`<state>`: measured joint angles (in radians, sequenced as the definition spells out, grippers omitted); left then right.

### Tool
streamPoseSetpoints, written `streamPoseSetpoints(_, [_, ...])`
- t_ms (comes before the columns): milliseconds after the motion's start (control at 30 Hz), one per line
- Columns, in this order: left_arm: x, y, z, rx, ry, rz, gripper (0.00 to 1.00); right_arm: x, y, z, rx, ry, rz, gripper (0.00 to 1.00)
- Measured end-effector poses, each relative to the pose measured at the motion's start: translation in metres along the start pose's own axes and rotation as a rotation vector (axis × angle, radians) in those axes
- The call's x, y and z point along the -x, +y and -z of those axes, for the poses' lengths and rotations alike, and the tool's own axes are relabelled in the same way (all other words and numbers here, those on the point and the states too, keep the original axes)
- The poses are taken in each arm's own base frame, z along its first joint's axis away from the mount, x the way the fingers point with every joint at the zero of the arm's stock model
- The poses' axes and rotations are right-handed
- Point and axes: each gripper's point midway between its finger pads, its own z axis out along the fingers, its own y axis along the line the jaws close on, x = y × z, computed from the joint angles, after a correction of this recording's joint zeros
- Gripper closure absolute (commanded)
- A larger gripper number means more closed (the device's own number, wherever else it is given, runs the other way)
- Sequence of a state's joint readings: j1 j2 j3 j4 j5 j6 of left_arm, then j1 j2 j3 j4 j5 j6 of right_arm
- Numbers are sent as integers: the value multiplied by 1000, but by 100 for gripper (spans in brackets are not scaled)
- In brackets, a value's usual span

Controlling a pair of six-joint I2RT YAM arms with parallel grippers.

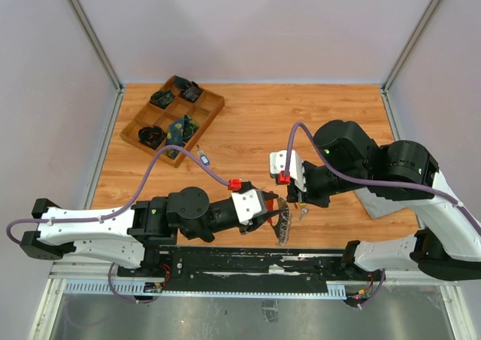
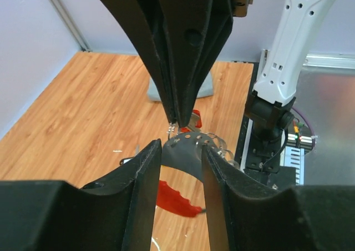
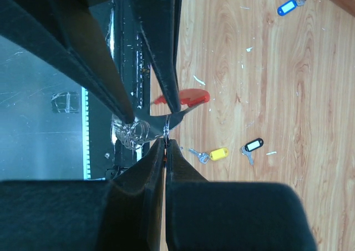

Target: Put the keys on the keyring

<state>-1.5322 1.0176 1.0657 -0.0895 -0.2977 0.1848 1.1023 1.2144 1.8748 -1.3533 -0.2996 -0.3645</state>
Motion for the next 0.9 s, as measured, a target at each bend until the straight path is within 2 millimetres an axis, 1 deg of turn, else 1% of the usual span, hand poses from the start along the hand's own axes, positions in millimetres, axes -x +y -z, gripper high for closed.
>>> streamPoseSetpoints(333, [0, 6, 2, 23, 3, -32, 61, 2, 9, -1, 47, -22, 1, 99])
streamPoseSetpoints(567, [4, 6, 0, 23, 2, -41, 70, 5, 12, -3, 67, -37, 3, 100])
streamPoseSetpoints(767, [5, 5, -2, 19, 1, -42, 75, 5, 14, -4, 73, -37, 4, 99])
streamPoseSetpoints(900, [3, 4, -4, 16, 10, -45, 76, 5, 14, -4, 76, -40, 4, 99])
